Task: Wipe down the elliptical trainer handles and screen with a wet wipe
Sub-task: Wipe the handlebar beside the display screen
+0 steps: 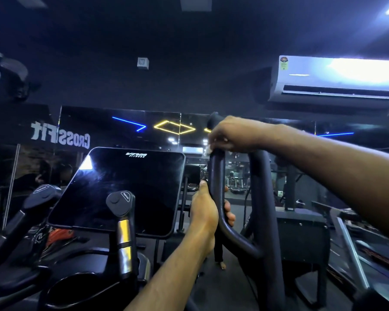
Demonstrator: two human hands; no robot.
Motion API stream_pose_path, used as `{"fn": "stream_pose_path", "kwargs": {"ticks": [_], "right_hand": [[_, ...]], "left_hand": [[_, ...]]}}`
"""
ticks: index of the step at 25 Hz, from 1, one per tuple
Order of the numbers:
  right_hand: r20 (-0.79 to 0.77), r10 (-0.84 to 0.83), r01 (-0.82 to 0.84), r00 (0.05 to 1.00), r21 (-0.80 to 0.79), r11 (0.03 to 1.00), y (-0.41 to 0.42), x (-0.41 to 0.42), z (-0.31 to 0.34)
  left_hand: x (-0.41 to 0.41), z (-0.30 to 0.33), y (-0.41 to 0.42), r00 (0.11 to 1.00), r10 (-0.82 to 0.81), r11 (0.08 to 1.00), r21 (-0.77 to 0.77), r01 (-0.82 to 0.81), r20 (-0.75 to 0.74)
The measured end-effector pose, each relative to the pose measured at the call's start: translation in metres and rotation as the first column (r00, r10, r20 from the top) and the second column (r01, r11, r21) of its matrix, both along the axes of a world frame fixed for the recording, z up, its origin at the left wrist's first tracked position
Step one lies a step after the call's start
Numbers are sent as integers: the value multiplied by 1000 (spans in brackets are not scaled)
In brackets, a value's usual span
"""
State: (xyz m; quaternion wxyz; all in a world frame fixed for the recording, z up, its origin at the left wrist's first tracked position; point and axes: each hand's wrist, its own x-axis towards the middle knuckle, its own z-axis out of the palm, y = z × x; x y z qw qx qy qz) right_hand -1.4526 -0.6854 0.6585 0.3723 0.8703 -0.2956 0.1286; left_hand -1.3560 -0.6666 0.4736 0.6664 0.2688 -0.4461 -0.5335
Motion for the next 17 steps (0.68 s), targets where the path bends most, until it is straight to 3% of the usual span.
{"fn": "stream_pose_path", "kwargs": {"ticks": [2,6,10,12,14,17], "right_hand": [[142,-23,41,990,-125,991,-4,-4,-5],[40,-55,57,998,-59,997,-8,-6,-6],[46,-234,237,971,-265,935,-15,19,11],[-60,-225,211,972,-188,959,-15,24,15],[-81,-211,199,974,-141,970,-13,12,29],[-18,-242,222,970,-333,916,-18,7,38]], "left_hand": [[0,0,-2,1000,-19,1000,9,19,10],[13,28,-7,990,-31,999,25,27,136],[6,62,-22,918,222,974,-112,-196,329],[0,58,-31,858,325,943,-201,-264,398],[0,54,-41,843,349,934,-227,-277,410],[2,55,-45,855,344,934,-236,-269,388]]}}
